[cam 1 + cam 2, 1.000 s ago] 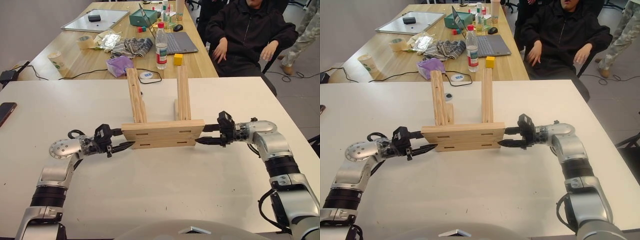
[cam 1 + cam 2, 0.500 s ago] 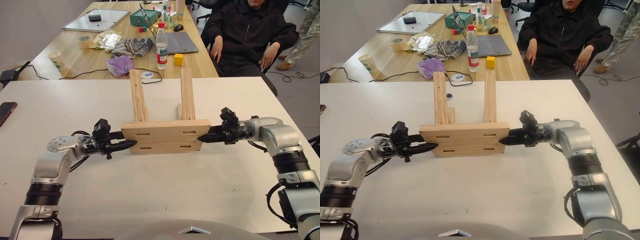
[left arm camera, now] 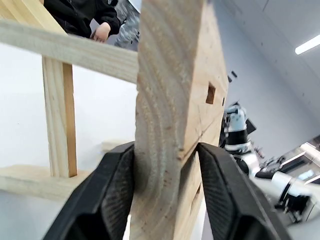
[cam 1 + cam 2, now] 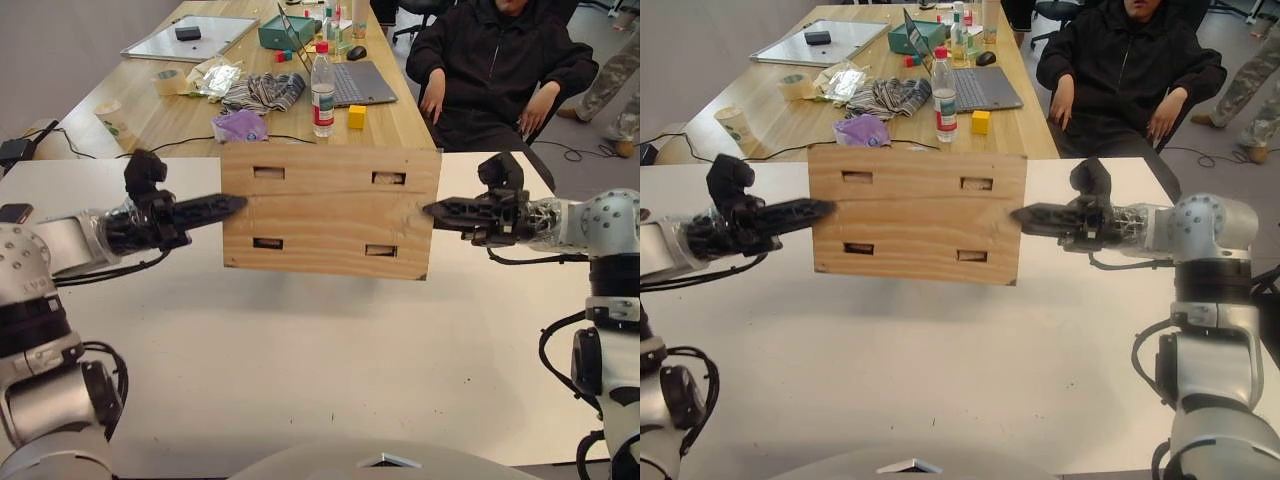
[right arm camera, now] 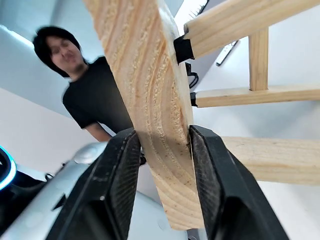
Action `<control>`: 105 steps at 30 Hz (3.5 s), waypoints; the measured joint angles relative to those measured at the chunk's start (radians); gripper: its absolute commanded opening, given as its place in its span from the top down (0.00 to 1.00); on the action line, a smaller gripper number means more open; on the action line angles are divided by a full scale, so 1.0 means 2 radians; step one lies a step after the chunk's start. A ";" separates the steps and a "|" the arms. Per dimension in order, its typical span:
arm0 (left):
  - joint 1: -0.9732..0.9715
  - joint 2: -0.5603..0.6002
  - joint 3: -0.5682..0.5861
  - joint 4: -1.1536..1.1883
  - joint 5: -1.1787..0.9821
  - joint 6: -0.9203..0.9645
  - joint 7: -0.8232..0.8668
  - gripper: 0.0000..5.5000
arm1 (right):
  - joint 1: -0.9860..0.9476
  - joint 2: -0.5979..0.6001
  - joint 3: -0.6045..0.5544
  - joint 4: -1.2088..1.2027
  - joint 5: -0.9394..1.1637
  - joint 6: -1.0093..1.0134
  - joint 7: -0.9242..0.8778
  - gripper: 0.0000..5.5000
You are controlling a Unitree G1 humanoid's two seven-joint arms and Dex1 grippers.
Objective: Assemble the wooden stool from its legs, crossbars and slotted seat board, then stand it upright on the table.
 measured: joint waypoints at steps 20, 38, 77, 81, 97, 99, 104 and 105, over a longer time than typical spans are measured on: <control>-0.160 -0.191 0.153 0.115 -0.016 -0.094 0.489 0.59 | -0.168 0.139 -0.211 0.347 -0.008 -0.190 -0.353 0.70; -0.085 -0.172 0.106 0.113 0.072 -0.323 0.398 0.35 | -0.143 0.150 -0.244 0.363 -0.058 -0.269 -0.347 0.17; 0.348 -0.341 -0.198 -0.231 0.476 -0.647 0.367 1.00 | 0.339 0.353 0.045 -0.359 -0.373 -0.672 -0.611 0.99; 0.339 -0.335 -0.204 -0.248 0.503 -0.634 0.378 1.00 | 0.328 0.351 0.044 -0.370 -0.375 -0.664 -0.623 0.99; 0.327 -0.343 -0.237 -0.255 0.534 -0.606 0.382 1.00 | 0.324 0.331 0.043 -0.361 -0.383 -0.665 -0.613 0.99; 0.315 -0.337 -0.240 -0.257 0.545 -0.611 0.381 1.00 | 0.323 0.331 0.040 -0.361 -0.383 -0.667 -0.615 0.99; 0.301 -0.332 -0.242 -0.278 0.573 -0.615 0.389 1.00 | 0.319 0.329 0.039 -0.363 -0.384 -0.675 -0.615 0.99; 0.296 -0.332 -0.243 -0.280 0.584 -0.613 0.394 1.00 | 0.318 0.329 0.038 -0.362 -0.384 -0.675 -0.614 0.99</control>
